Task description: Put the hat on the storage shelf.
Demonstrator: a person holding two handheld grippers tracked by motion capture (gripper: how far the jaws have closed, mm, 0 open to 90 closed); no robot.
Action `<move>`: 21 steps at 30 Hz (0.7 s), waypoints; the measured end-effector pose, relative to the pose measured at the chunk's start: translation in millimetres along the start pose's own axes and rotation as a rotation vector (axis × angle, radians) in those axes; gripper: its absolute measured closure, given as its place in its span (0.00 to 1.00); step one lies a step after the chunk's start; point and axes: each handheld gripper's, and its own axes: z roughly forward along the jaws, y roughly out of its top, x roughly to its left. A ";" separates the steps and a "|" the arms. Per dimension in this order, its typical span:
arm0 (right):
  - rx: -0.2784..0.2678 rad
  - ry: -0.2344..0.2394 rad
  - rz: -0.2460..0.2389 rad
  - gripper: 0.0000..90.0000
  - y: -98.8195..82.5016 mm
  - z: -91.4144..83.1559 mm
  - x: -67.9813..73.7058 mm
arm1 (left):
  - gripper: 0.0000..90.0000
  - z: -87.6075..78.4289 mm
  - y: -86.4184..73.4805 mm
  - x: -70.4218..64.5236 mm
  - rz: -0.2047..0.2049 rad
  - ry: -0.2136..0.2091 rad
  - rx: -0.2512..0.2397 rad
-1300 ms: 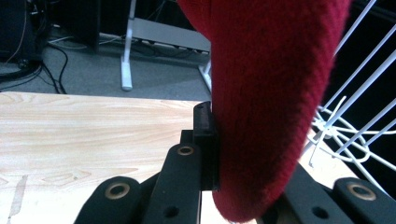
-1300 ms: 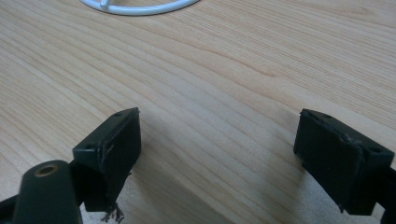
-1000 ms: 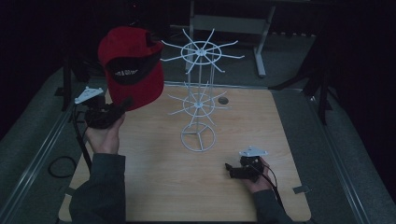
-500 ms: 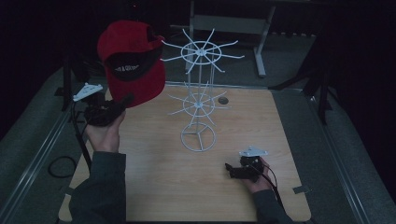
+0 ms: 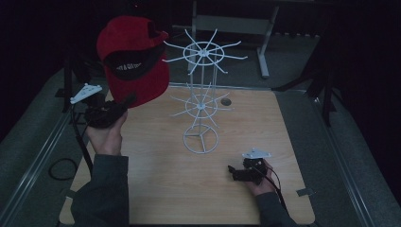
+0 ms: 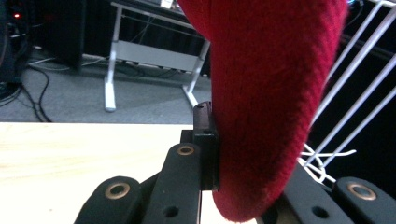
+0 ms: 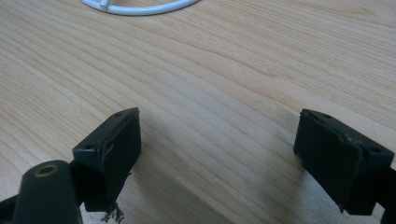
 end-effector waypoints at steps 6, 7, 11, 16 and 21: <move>0.000 0.000 0.000 0.16 0.0 0.0 0.0 | 0.95 -1.4 0.6 -2.7 0.008 -0.013 -0.007; 0.000 0.000 0.000 0.16 0.0 0.0 0.0 | 0.95 -1.6 0.7 -3.1 0.009 -0.015 -0.008; 0.001 0.000 -0.001 0.16 0.0 0.0 0.0 | 0.95 -2.3 1.2 -3.8 0.002 -0.024 -0.018; 0.001 0.000 -0.001 0.16 0.0 0.0 0.0 | 0.95 -3.0 1.0 -4.8 0.005 -0.033 -0.024; 0.001 0.000 -0.001 0.16 0.0 0.0 -0.1 | 0.95 -2.8 -0.3 -6.8 0.021 -0.041 -0.017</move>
